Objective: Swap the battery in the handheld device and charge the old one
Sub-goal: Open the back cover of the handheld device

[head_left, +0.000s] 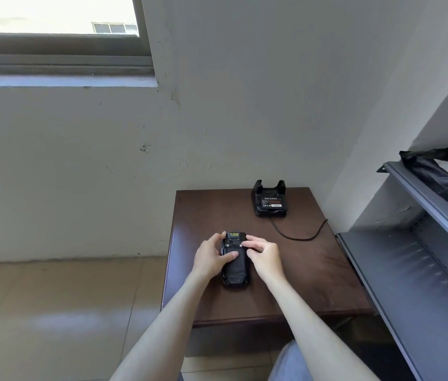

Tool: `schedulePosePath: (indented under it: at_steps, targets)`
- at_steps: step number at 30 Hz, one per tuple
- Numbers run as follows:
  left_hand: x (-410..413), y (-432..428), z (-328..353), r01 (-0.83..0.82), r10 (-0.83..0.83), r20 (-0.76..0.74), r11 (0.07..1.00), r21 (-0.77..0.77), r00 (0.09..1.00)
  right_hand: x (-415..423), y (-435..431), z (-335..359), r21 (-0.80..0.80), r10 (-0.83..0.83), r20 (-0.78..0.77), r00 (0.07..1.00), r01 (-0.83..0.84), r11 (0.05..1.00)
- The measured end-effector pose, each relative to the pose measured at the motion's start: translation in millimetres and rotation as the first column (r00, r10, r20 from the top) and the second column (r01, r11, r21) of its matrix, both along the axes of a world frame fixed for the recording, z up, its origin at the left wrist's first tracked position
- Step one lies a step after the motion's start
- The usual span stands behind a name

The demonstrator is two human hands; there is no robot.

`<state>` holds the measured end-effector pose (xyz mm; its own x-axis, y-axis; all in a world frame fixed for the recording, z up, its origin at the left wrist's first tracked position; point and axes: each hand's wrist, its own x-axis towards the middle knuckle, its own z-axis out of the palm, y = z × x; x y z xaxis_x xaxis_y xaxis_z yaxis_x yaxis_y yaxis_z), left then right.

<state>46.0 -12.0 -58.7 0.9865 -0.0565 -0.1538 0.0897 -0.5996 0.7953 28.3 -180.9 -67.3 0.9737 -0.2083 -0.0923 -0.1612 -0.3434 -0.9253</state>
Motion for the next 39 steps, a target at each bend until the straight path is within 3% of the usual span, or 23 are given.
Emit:
schedulePosePath:
  at_steps: [6, 12, 18, 25, 31, 39]
  targets:
    - [1, 3, 8, 0.068, -0.069, 0.029, 0.996, 0.053, 0.997, 7, -6, 13, -0.101, 0.067, 0.036, 0.997, -0.063, 0.993]
    - [9, 14, 13, 0.077, -0.150, 0.273, 0.962, 0.261, 0.950, 10, 2, 21, -0.295, 0.212, 0.027, 0.977, -0.195, 0.936]
    - [18, 22, 13, 0.115, -0.328, 0.418, 0.881, 0.459, 0.847, 7, -3, 27, -0.361, 0.255, 0.013, 0.967, -0.234, 0.903]
    - [30, 32, 5, 0.107, -0.535, 0.535, 0.765, 0.635, 0.653, 10, 5, 26, -0.392, 0.208, 0.044, 0.977, -0.174, 0.903]
    - [35, 34, 4, 0.124, -0.615, 0.553, 0.724, 0.679, 0.561, 8, 5, 25, -0.379, 0.201, 0.042, 0.979, -0.170, 0.909]
    - [32, 34, -2, 0.100, -0.575, 0.600, 0.763, 0.638, 0.557, 7, 8, 25, -0.392, 0.194, 0.037, 0.980, -0.164, 0.905]
